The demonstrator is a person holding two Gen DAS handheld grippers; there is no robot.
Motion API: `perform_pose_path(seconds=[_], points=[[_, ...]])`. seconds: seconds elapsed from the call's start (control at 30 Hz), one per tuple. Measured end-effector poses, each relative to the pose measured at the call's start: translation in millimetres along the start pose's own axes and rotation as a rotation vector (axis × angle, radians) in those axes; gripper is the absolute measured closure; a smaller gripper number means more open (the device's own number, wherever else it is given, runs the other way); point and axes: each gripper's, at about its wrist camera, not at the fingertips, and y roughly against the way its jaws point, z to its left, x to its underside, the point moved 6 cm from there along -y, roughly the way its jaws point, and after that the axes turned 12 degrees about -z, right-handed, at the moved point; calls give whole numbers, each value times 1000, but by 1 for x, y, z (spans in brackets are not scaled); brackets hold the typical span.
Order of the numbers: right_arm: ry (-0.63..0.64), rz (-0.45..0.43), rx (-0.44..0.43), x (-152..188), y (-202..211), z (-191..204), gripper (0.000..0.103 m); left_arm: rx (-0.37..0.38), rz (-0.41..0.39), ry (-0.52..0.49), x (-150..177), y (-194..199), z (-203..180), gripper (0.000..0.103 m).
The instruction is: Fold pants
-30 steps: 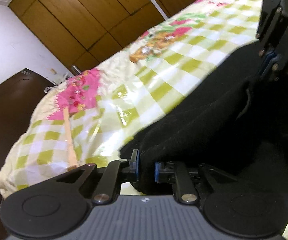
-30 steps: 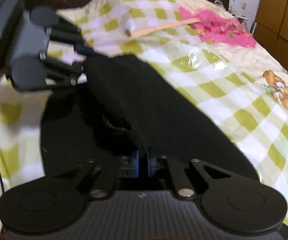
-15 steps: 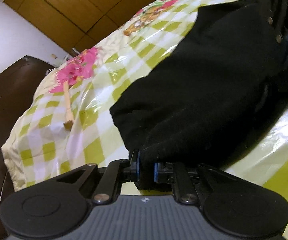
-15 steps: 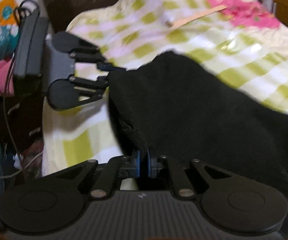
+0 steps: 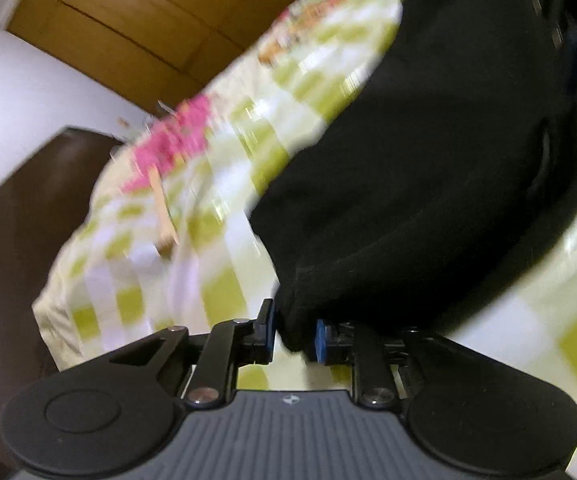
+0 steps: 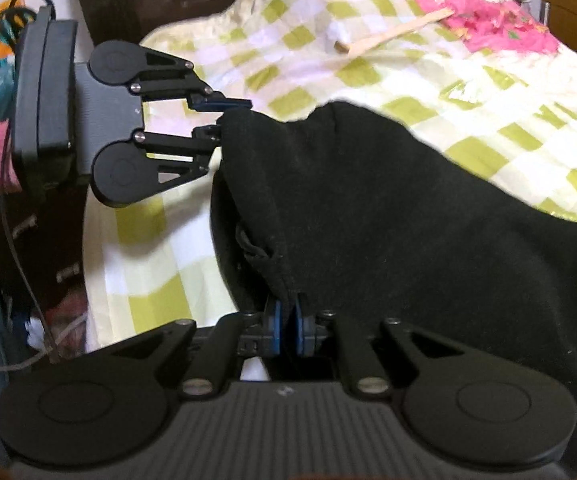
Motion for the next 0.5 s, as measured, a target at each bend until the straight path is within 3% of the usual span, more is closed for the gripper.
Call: perform_pose_path(seconds=[0.2,0.37,0.5], points=[[-52,8,-30,6,-7,2,76,-23,24,31,4,9,6,61],[-1,-25,-22,7,7,10,76,-45,83,84,15,14,16,58],[-61,-77,-4,5,35,1,78,-48,45,154,-5,34,21,58]])
